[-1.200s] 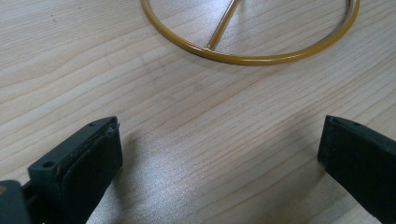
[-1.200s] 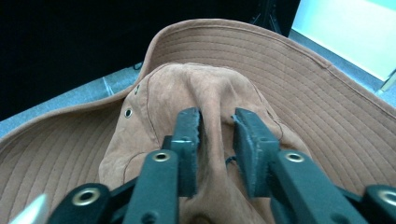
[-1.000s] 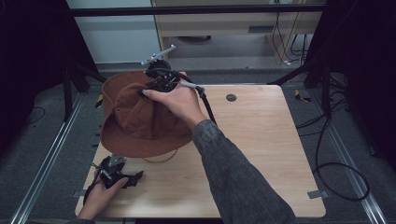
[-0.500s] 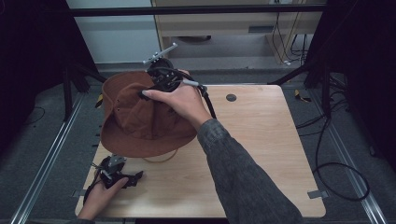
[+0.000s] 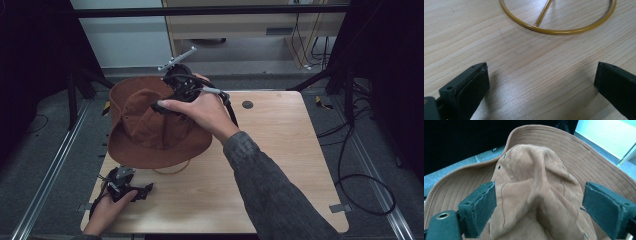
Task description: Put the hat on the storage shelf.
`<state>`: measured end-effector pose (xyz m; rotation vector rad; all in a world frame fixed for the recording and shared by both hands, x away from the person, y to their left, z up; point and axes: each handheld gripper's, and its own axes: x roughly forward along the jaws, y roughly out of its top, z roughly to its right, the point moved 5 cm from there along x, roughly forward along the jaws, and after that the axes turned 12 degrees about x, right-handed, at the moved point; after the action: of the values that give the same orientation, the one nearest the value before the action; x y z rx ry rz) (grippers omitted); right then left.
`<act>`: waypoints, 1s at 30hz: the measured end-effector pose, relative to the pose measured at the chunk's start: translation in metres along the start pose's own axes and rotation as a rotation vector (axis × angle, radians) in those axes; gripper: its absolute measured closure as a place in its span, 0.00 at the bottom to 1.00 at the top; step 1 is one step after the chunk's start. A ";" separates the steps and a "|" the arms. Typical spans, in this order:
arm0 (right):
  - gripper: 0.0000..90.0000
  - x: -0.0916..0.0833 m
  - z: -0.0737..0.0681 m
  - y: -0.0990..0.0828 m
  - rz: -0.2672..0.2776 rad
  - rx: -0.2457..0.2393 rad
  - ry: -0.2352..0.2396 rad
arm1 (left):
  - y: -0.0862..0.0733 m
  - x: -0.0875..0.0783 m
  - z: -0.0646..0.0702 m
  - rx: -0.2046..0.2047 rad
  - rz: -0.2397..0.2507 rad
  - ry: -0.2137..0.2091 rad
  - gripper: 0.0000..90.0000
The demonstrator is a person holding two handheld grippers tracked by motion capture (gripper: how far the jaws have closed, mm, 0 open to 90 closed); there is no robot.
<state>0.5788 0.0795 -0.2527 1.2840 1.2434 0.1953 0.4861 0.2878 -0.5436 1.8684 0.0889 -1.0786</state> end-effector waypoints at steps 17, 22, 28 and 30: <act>0.08 -0.076 0.038 -0.044 0.058 0.034 -0.063 | 0.000 0.000 0.000 0.000 0.004 0.003 0.00; 0.09 -0.100 0.056 -0.071 0.076 0.063 -0.086 | 0.000 0.001 0.000 0.000 0.005 0.004 0.00; 0.11 -0.117 0.081 -0.104 0.091 0.106 -0.145 | 0.000 0.000 0.000 0.005 0.001 0.003 0.00; 0.12 -0.119 0.088 -0.114 0.101 0.120 -0.163 | 0.000 0.000 0.000 0.005 0.000 0.003 0.00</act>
<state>0.5422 -0.0996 -0.2922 1.4386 1.0650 0.0870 0.4862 0.2879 -0.5437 1.8744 0.0879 -1.0776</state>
